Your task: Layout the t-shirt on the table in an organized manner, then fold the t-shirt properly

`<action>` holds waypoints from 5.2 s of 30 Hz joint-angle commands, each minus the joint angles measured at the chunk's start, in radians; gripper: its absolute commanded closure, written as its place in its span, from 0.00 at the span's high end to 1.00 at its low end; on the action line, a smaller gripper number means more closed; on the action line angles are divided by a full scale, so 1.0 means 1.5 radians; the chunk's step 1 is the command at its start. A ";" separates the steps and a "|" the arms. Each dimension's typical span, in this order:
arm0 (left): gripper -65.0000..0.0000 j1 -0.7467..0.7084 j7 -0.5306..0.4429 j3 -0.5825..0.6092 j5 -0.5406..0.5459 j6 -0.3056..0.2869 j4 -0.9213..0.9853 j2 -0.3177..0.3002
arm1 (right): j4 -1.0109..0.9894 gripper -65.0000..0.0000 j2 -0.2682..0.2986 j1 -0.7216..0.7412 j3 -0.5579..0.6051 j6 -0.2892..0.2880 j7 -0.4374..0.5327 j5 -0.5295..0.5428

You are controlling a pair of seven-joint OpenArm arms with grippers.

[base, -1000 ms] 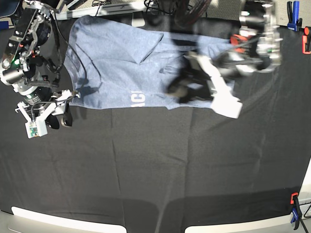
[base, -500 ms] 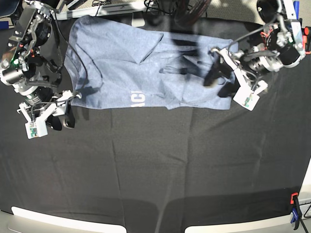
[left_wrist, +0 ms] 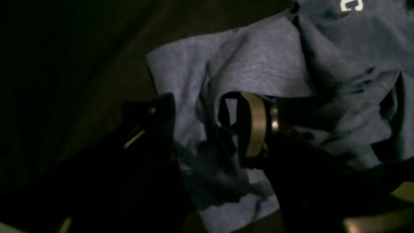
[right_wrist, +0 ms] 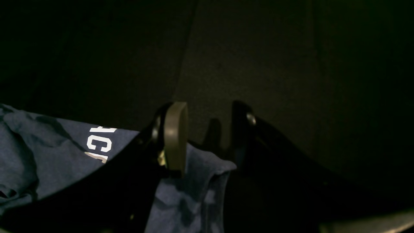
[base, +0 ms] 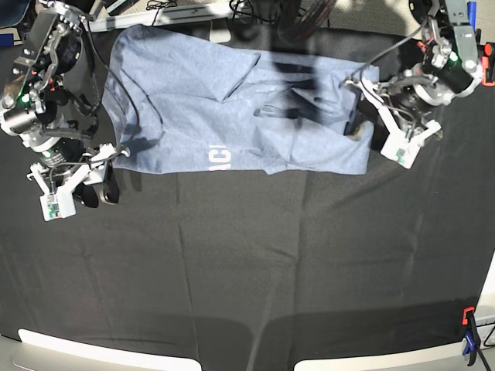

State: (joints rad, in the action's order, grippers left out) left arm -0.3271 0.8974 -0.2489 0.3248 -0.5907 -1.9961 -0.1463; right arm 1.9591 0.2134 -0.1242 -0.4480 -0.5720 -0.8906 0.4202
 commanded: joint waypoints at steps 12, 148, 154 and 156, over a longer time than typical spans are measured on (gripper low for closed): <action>0.05 -0.002 -0.021 -0.002 0.095 0.003 0.053 -0.003 | 0.011 0.35 0.009 0.009 -0.002 -0.002 0.006 0.010; 0.46 0.028 -0.125 -0.077 0.200 -0.063 0.052 -0.019 | -0.343 0.71 0.108 -0.102 -0.137 -0.056 -0.120 0.187; 0.46 0.028 -0.126 -0.077 0.200 -0.063 0.052 -0.019 | -0.395 0.71 0.107 -0.102 -0.133 -0.084 -0.139 0.254; 0.46 0.028 -0.126 -0.077 0.201 -0.063 0.052 -0.019 | -0.395 0.71 0.107 -0.102 -0.127 -0.084 -0.157 0.269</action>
State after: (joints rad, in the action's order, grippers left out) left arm -0.2909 0.7326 -0.3611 0.6044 -0.6785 -1.9018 -0.1688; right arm 1.3678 0.3668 -0.2741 -0.6426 -0.7006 -1.0729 0.8505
